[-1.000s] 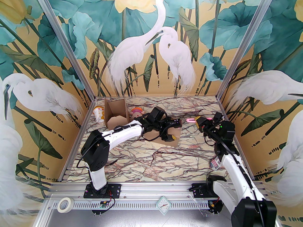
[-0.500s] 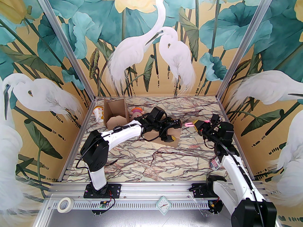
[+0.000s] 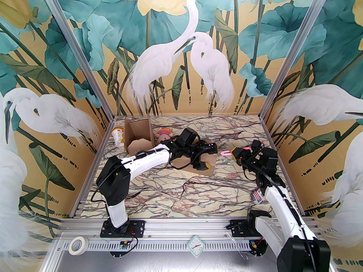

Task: Unpack the express box

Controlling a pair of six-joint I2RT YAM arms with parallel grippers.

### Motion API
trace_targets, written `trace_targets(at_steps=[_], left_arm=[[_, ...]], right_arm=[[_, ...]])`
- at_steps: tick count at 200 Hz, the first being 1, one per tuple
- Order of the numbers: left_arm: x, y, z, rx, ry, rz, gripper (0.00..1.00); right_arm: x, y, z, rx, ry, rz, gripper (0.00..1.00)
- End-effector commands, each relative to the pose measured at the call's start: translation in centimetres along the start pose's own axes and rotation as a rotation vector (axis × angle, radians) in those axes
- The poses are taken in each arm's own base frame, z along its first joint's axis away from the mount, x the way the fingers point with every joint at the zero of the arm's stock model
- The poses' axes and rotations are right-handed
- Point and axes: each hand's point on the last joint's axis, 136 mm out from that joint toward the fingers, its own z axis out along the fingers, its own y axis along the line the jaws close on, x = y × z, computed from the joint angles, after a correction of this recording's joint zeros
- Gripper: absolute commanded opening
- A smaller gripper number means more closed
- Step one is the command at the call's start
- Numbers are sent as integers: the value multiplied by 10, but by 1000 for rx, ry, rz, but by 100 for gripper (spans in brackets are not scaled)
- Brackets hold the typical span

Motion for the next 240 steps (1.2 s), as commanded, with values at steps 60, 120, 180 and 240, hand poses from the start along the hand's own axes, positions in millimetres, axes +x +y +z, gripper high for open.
trace_targets(at_steps=[60, 120, 180, 240], left_arm=[[7, -11, 9, 30, 30, -11, 92], [12, 7, 18, -46, 62, 3, 88], [4, 41, 17, -206, 55, -8, 84], [1, 56, 13, -272, 52, -49, 83]], right_arm=[[3, -3, 16, -16, 19, 14, 0], [9, 2, 19, -59, 46, 43, 0], [38, -19, 19, -9, 168, 121, 0], [55, -18, 12, 13, 240, 141, 0]])
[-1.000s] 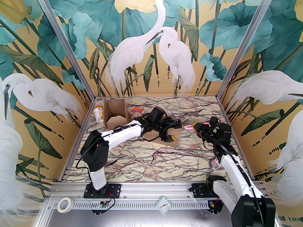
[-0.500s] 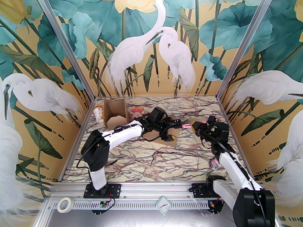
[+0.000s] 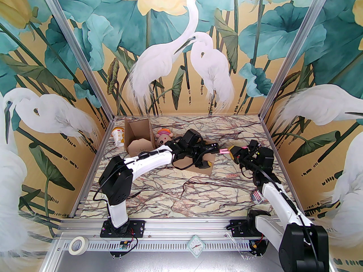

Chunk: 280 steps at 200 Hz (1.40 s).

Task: Unpack the express box

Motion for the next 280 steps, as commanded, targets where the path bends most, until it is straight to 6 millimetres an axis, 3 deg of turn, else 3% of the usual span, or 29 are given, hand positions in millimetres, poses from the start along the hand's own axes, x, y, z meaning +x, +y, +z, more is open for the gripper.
trace_targets(at_steps=[1, 34, 75, 132, 168, 212, 280], left_arm=[[-5, 41, 7, -162, -17, -35, 83], [-1, 44, 1, -155, -21, -77, 83], [8, 29, -2, -88, 3, -79, 83], [7, -9, -14, 79, -32, -53, 83], [8, -28, -21, 161, -48, -36, 81], [17, -39, -20, 202, -15, -43, 76], [13, -39, -18, 135, -22, 24, 76]], right_arm=[[51, -15, -5, 44, 221, 62, 0], [58, -21, -11, 80, 234, 52, 0], [61, -16, -18, 97, 246, 28, 0], [46, 7, -24, 58, 219, 18, 0], [26, 19, -28, 42, 155, -5, 0], [7, 37, -31, 42, 71, -72, 0], [-1, 28, -26, 48, 21, -68, 0]])
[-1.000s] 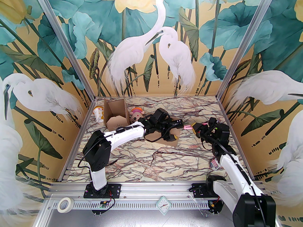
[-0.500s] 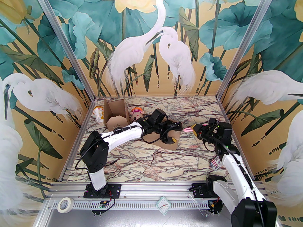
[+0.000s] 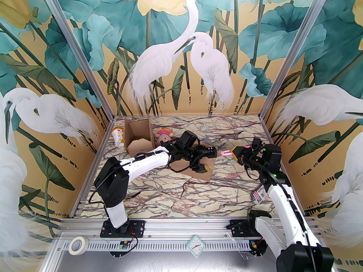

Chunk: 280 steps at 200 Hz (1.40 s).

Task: Unpack the express box

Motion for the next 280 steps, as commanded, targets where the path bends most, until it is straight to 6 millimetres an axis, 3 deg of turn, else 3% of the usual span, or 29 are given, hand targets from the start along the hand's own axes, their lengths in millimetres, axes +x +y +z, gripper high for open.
trace_targets(at_steps=[1, 60, 117, 218, 280], left_arm=[[8, -4, -2, -27, 44, 5, 76], [-6, 12, -5, -145, 20, 70, 76], [-23, 21, -14, -213, -33, 96, 76], [-35, 11, -16, -185, -77, 134, 74], [-37, 14, -11, -183, -83, 139, 74]], right_arm=[[-5, -1, 3, -3, -18, -16, 0], [6, -9, 15, 47, 38, -53, 0], [9, -26, 14, 123, 23, -54, 0], [-13, -11, 22, 52, -53, -114, 0], [-13, -6, 29, 16, -31, -131, 0]])
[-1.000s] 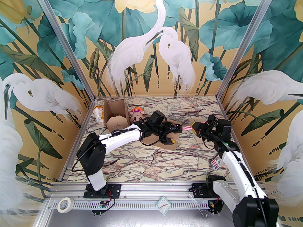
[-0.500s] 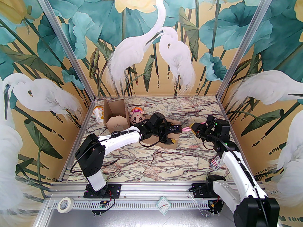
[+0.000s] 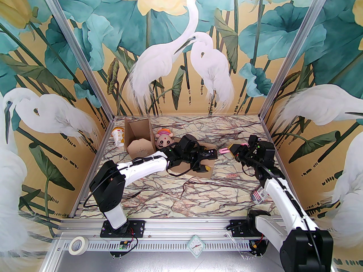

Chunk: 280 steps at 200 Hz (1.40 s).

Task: Unpack the express box

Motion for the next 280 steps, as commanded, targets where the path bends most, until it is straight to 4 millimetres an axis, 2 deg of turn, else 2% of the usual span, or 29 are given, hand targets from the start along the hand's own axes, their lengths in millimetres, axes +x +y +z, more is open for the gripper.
trace_targets(at_steps=[1, 50, 95, 142, 190, 280], left_arm=[[-31, 10, -10, -42, -84, 60, 74], [-33, 18, -8, -77, -90, 63, 75], [-31, 27, -5, -117, -78, 48, 75], [-23, 36, -1, -165, -44, 6, 75], [-16, 46, 3, -211, -22, -14, 75], [-5, 77, -10, -295, -7, -75, 75]], right_arm=[[-2, 4, 3, -25, -7, -34, 0], [15, -7, 14, 10, 60, -21, 0], [21, -12, 6, 53, 52, -41, 0], [35, -12, 3, 13, 87, -6, 0], [49, -2, 3, -86, 153, 42, 0], [79, -3, 0, -136, 320, 98, 0]])
